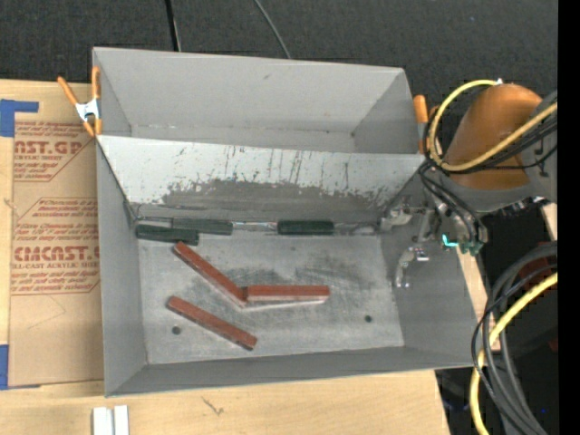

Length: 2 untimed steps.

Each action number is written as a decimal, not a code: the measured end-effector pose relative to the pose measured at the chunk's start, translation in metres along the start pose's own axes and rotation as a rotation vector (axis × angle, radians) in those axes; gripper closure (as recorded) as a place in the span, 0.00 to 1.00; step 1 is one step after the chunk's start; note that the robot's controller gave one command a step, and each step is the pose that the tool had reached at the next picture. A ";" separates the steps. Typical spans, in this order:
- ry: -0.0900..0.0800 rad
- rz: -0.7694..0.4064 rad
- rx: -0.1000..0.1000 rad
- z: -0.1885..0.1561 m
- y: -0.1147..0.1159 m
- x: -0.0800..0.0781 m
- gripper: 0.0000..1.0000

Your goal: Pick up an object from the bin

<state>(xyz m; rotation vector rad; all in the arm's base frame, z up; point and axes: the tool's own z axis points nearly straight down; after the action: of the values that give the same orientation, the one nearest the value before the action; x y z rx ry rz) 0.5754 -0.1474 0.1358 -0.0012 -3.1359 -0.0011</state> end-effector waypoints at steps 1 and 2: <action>-0.007 -0.001 0.001 -0.004 0.000 -0.002 0.00; -0.011 -0.116 0.005 0.006 0.030 0.012 0.00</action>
Offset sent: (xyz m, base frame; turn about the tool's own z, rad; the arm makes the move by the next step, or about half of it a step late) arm -0.0325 0.0824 -0.0240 -0.2932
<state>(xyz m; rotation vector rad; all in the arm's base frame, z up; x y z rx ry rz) 0.5638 -0.1173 0.1296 0.1805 -3.1416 0.0062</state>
